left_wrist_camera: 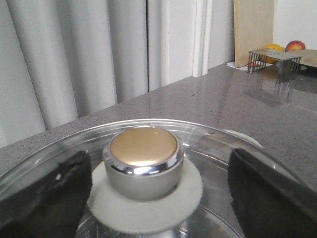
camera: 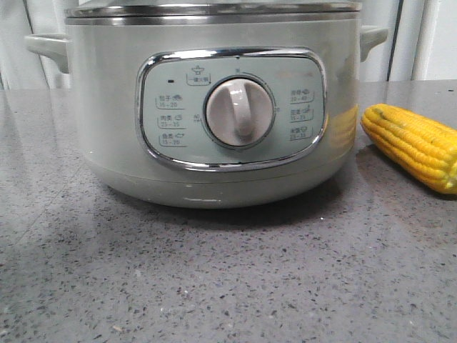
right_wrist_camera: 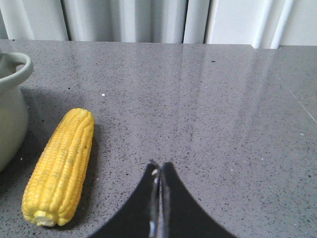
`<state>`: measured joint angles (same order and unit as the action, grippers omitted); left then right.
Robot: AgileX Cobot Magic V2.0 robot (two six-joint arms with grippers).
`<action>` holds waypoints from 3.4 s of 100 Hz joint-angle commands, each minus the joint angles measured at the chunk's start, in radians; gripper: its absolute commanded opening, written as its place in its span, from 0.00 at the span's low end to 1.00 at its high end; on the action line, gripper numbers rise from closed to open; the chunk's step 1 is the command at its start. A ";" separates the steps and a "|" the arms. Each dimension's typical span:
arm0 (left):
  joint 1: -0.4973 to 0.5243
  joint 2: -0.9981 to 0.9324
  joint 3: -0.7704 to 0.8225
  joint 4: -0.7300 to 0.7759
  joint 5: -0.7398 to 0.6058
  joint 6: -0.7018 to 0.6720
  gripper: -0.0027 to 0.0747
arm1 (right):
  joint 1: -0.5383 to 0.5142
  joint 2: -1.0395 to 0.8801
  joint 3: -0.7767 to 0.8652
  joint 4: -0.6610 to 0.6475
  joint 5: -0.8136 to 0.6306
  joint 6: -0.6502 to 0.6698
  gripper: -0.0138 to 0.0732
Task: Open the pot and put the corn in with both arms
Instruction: 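Grasp the glass lid knob with the left gripper, then lower the right gripper onto the yellow corn cob and grasp it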
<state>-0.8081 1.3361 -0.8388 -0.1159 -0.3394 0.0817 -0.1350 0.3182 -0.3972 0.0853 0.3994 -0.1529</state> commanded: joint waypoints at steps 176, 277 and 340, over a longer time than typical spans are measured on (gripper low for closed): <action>0.013 -0.097 -0.253 -0.054 -0.068 0.056 0.01 | 0.096 0.091 -0.107 0.008 0.098 -0.005 0.11; 0.014 -0.381 -0.185 -0.058 0.032 0.176 0.01 | 0.197 1.016 -0.637 0.222 0.435 -0.004 0.54; 0.107 -0.489 -0.147 -0.058 0.190 0.192 0.01 | 0.189 1.065 -0.637 0.201 0.460 -0.004 0.08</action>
<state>-0.7516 0.8942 -0.9686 -0.1726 -0.0476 0.2677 0.0639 1.4140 -1.0128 0.3125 0.8713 -0.1529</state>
